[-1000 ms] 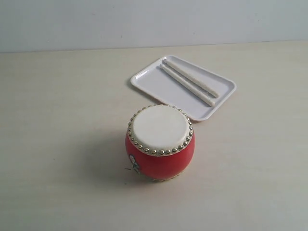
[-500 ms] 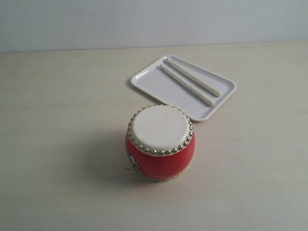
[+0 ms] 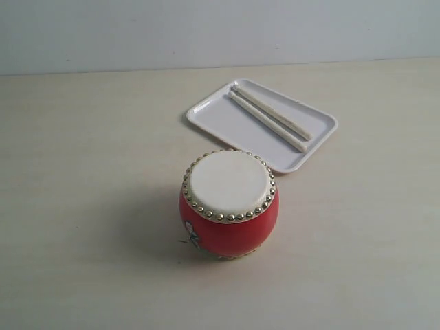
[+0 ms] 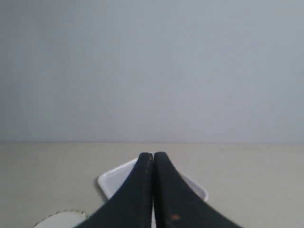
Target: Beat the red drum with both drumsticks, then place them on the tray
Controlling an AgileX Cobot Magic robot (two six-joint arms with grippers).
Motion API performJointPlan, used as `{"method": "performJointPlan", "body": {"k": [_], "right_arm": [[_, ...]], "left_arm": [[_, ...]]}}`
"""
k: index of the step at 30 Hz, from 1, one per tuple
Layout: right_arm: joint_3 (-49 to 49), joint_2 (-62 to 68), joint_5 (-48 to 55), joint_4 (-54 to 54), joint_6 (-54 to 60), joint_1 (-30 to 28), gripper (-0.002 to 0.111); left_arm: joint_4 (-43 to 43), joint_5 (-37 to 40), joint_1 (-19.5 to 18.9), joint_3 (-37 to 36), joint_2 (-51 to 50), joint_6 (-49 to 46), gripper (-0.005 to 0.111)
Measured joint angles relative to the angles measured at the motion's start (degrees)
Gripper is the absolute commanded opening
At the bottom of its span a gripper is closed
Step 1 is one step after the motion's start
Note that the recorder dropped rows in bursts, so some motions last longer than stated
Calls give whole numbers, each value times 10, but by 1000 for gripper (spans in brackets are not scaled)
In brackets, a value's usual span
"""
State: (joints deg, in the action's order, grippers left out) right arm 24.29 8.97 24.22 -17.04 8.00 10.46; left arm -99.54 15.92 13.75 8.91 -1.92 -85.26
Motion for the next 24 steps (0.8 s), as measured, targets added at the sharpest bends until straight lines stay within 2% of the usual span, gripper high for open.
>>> {"method": "performJointPlan", "body": {"k": [6, 12, 24], "right_arm": [[-94, -82, -63, 0, 30, -45, 0], [-227, -86, -165, -27, 29, -67, 0], [-240, -86, -208, -27, 35, -69, 0]], "left_arm": [[0, 0, 0, 0, 0, 0, 0], [0, 0, 0, 0, 0, 0, 0], [0, 0, 0, 0, 0, 0, 0]]}}
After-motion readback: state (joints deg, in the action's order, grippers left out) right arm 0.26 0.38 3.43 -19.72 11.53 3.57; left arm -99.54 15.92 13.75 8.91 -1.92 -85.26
